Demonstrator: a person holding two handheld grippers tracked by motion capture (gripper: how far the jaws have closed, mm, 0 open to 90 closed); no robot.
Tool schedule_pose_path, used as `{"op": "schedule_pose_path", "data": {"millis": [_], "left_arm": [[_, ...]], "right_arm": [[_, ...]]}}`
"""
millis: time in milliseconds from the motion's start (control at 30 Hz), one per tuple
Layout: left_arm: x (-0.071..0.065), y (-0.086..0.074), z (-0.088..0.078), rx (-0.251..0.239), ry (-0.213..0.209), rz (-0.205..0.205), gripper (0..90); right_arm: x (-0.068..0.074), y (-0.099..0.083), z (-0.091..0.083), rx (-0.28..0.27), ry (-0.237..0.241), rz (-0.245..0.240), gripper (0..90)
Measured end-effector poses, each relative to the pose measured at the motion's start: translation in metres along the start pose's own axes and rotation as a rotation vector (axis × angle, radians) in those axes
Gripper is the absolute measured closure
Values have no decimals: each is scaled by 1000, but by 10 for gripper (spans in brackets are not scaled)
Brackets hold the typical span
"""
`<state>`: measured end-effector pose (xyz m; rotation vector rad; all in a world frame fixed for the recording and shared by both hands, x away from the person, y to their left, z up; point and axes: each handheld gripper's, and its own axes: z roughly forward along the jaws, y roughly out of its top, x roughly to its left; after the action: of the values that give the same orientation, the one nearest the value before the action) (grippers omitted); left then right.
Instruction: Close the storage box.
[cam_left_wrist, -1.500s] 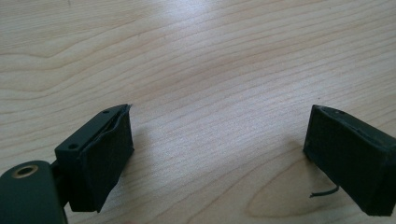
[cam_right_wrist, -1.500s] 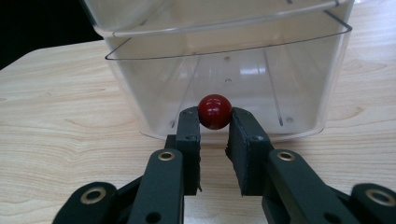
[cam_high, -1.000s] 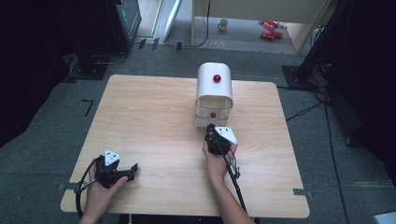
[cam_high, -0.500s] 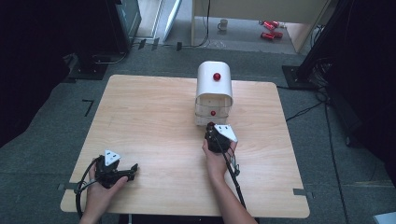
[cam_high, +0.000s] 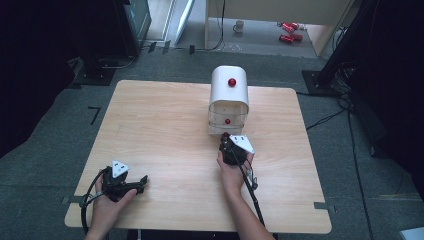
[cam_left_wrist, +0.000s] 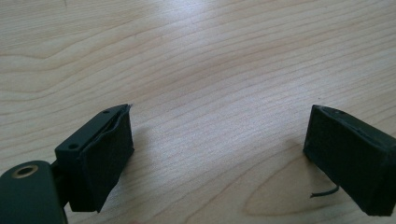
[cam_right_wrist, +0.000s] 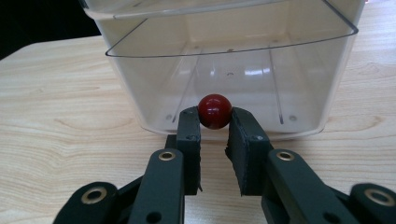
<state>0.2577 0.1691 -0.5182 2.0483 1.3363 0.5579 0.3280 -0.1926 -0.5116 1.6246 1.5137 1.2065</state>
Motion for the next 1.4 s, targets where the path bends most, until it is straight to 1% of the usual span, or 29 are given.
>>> {"op": "schedule_pose_path", "data": {"millis": [100, 200, 233, 267, 400, 433, 467, 500, 533, 567, 600, 667, 700, 733, 767, 867, 933, 967, 1000, 1100, 1200, 1333, 1367, 1400], "left_arm": [[0, 0, 0, 0, 0, 0, 81], [0, 0, 0, 0, 0, 0, 81], [0, 0, 0, 0, 0, 0, 81], [0, 0, 0, 0, 0, 0, 81], [0, 0, 0, 0, 0, 0, 81], [0, 0, 0, 0, -1, 1, 81], [0, 0, 0, 0, -1, 1, 81], [0, 0, 0, 0, -2, 3, 81], [0, 0, 0, 0, -3, 4, 81], [0, 0, 0, 0, -3, 4, 81], [0, 0, 0, 0, -5, 6, 81], [0, 0, 0, 0, -6, 8, 81], [0, 0, 0, 0, -7, 8, 81], [0, 0, 0, 0, -7, 7, 81], [0, 0, 0, 0, -7, 8, 81], [0, 0, 0, 0, -8, 8, 81], [0, 0, 0, 0, -8, 9, 81], [0, 0, 0, 0, -8, 9, 81], [0, 0, 0, 0, -8, 9, 81], [0, 0, 0, 0, -8, 9, 81], [0, 0, 0, 0, -8, 8, 81], [0, 0, 0, 0, -8, 8, 81], [0, 0, 0, 0, -8, 8, 81], [0, 0, 0, 0, -8, 8, 81]], "right_arm": [[0, 0, 2, -8, 2, 7, 755], [-2, -1, 7, 22, 14, 21, 754], [-4, -1, 8, 24, 28, 31, 754], [-4, 0, 8, 27, 31, 37, 753], [-5, 0, 8, 30, 36, 30, 731], [-6, 0, 2, 13, 47, 27, 628], [-6, 0, 2, 13, 47, 27, 628], [-6, 0, -9, -17, 57, 23, 551], [-7, 1, -13, -28, 58, 25, 533], [-7, 1, -13, -28, 58, 25, 533], [-8, 2, -18, -45, 58, 26, 521], [-10, 8, -29, -88, 45, 14, 492], [-14, 16, -36, -132, 30, 0, 455], [-14, 16, -36, -132, 30, 0, 455], [-20, 30, -43, -173, 24, -16, 384], [-29, 45, -44, -189, 24, -45, 337], [-35, 51, -42, -189, 27, -57, 332], [-35, 51, -42, -189, 27, -57, 332], [-40, 55, -40, -182, 30, -65, 346], [-43, 59, -37, -182, 23, -70, 371], [-45, 66, -33, -196, 7, -82, 389], [-45, 70, -30, -197, -4, -83, 397], [-44, 71, -29, -195, -18, -82, 400], [-45, 71, -29, -195, -15, -75, 399]]}}
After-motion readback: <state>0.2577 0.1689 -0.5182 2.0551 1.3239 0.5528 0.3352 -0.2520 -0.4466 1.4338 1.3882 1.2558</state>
